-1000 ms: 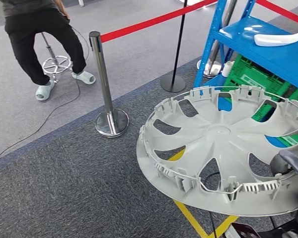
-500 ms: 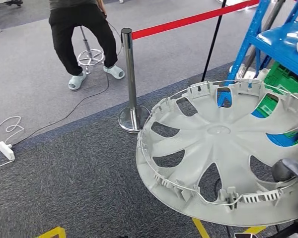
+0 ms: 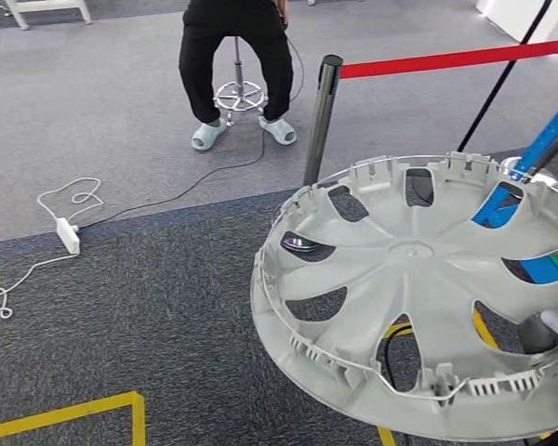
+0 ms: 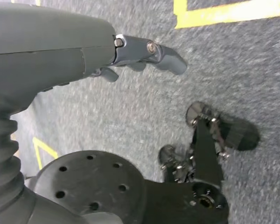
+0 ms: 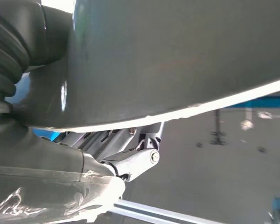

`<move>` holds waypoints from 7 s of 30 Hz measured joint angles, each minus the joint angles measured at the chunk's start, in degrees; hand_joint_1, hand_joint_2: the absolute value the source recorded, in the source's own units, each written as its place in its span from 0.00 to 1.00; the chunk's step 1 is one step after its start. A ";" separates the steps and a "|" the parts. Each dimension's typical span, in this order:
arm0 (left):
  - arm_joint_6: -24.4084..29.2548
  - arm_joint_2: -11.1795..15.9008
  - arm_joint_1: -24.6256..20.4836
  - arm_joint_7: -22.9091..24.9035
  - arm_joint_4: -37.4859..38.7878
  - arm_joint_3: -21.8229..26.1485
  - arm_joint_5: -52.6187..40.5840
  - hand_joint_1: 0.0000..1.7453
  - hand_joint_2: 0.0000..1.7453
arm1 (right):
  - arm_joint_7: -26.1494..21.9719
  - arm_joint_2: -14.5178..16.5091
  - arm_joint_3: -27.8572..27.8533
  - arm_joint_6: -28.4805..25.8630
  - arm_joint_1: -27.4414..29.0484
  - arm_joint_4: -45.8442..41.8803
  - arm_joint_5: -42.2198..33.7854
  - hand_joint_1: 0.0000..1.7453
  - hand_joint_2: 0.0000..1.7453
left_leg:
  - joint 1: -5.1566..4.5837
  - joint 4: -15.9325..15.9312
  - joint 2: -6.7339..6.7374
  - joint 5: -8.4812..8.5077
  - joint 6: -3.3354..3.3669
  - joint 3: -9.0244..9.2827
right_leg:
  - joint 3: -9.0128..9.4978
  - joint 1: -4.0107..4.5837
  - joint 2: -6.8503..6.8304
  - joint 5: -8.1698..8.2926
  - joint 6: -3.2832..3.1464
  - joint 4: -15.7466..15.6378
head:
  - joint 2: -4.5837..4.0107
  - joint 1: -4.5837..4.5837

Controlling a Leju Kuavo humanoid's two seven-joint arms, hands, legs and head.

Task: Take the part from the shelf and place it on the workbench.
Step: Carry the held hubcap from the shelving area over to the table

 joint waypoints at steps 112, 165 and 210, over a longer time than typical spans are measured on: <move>-1.57 2.36 0.04 2.36 0.02 1.13 -3.05 0.00 1.00 | 11.97 -0.31 -21.78 3.21 2.72 9.98 -8.21 1.00 1.00 | -0.78 1.14 6.40 -1.01 -1.00 0.44 | 7.63 0.47 -6.15 8.01 -1.15 -17.30 | 0.00 0.24; -2.71 2.92 0.45 2.10 0.07 1.13 -3.50 0.00 1.00 | 13.99 -2.79 -16.34 -0.26 0.68 14.64 -11.24 1.00 1.00 | -3.79 1.59 2.27 0.45 3.00 -2.23 | 7.59 1.43 -0.43 5.62 -0.61 -15.51 | 0.00 -0.69; -2.54 2.23 0.41 2.87 0.13 1.13 -3.56 0.00 1.00 | 13.46 -2.96 -16.38 -0.26 1.12 14.57 -11.65 1.00 1.00 | -1.54 0.24 1.60 -2.58 0.78 2.41 | 5.14 0.07 0.13 9.34 -0.07 -15.91 | 0.00 -0.48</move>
